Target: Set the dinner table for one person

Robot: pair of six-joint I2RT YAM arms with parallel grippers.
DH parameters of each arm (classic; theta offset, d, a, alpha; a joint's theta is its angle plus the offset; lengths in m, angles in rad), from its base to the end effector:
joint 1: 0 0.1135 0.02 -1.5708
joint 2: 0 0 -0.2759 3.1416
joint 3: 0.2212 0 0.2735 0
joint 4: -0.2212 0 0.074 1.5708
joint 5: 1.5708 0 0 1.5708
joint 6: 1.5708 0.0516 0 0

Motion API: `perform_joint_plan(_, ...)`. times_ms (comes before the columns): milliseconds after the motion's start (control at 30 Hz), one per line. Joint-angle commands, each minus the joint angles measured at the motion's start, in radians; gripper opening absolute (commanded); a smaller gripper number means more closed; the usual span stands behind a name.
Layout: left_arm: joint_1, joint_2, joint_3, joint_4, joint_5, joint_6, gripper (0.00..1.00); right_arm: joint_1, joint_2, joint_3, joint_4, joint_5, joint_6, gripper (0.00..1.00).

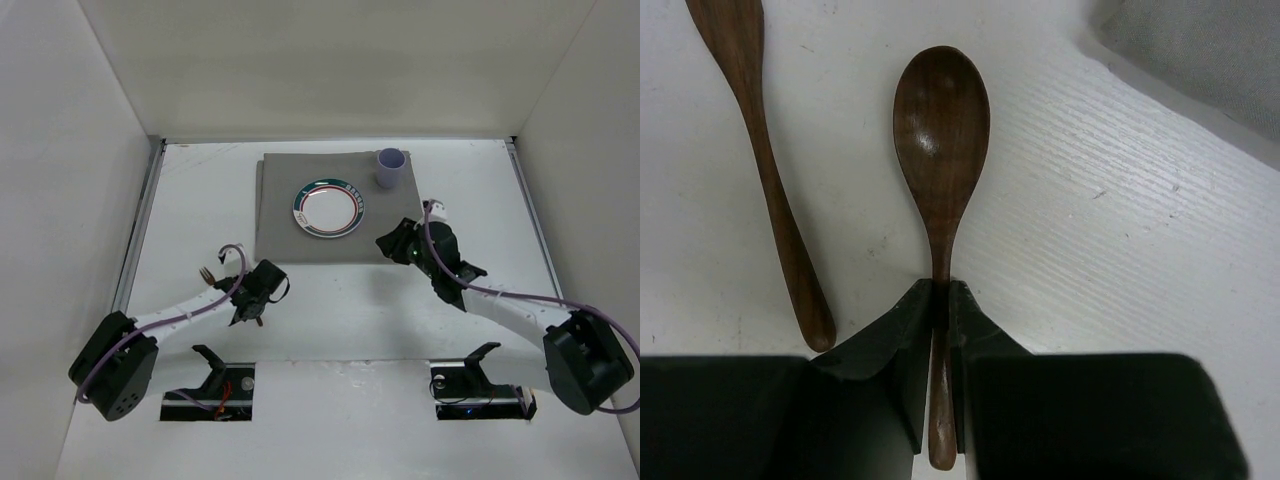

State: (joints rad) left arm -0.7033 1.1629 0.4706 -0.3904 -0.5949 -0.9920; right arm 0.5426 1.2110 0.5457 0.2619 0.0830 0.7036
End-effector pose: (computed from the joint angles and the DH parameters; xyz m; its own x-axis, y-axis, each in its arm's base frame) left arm 0.1781 -0.1131 0.1395 -0.6491 -0.3586 -0.6709 -0.3806 0.9167 -0.1218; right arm 0.2464 0.1436 0.2050 -0.5470 0.4231 -0.7224 -0.1251 0.8119 0.5702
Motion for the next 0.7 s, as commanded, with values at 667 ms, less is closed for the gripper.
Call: perform_joint_plan(667, -0.206, 0.585, 0.846, 0.383, 0.171, 0.463, 0.07, -0.201, -0.159, -0.110, 0.008, 0.188, 0.099, 0.61)
